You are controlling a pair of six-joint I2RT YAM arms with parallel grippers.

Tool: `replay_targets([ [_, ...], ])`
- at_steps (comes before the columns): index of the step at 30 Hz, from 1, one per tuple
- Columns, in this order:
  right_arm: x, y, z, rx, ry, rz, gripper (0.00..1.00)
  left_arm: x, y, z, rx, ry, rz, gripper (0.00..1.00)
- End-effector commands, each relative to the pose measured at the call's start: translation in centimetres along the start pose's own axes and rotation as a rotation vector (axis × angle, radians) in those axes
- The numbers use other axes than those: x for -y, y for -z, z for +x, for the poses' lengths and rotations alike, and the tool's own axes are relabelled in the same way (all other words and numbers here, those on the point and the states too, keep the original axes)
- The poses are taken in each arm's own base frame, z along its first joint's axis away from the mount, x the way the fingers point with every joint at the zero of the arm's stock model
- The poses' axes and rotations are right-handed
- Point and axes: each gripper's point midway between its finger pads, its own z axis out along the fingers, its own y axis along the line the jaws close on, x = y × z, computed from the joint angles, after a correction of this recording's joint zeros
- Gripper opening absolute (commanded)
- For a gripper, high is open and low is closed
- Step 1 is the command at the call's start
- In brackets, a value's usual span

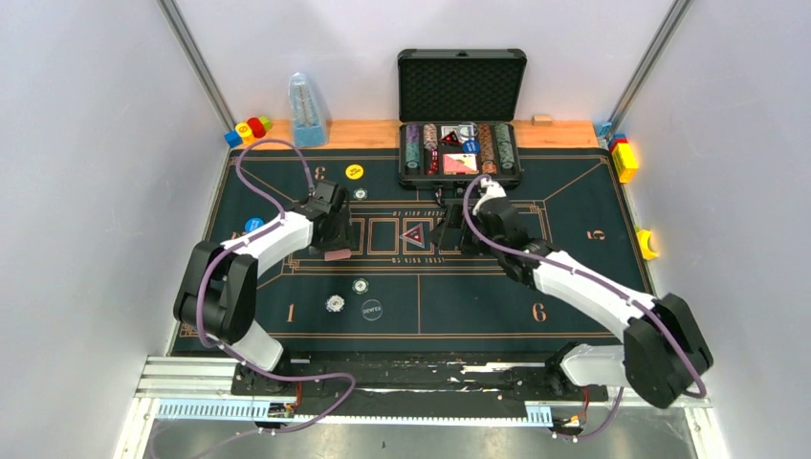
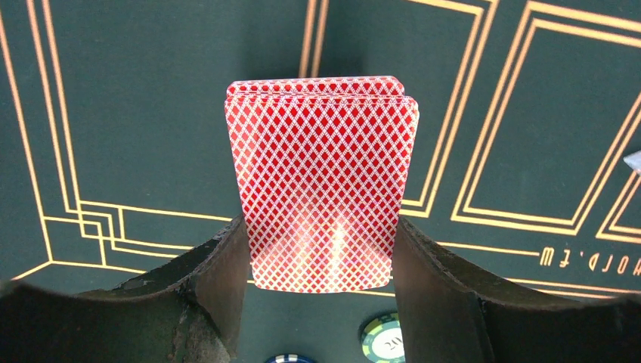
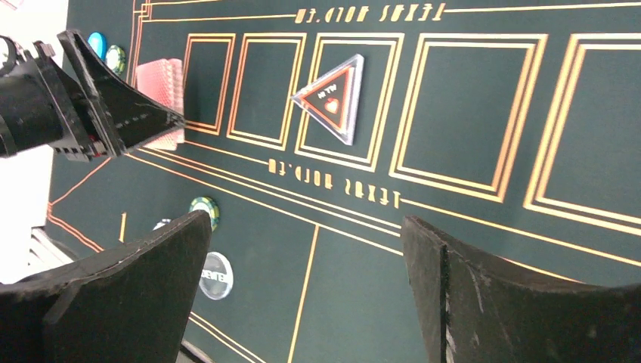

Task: Distribute texas hold em gaming equipment

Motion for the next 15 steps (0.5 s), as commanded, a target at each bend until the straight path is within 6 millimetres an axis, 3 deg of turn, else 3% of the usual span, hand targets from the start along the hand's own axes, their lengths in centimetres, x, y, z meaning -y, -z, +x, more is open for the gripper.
replay_targets([
  [1, -3.7, -1.8, -2.4, 0.015, -0.068, -0.113, 0.98, 2.5, 1.8, -0.8, 0.059, -0.077, 0.083, 0.00],
  [8, -5.8, -4.5, -2.3, -0.054, -0.104, -0.200, 0.95, 5.9, 3.2, 0.9, 0.062, -0.218, 0.162, 0.00],
  [15, -6.1, -5.6, -0.6, -0.138, -0.163, -0.297, 0.95, 9.0, 5.5, 2.4, 0.077, -0.330, 0.278, 0.00],
])
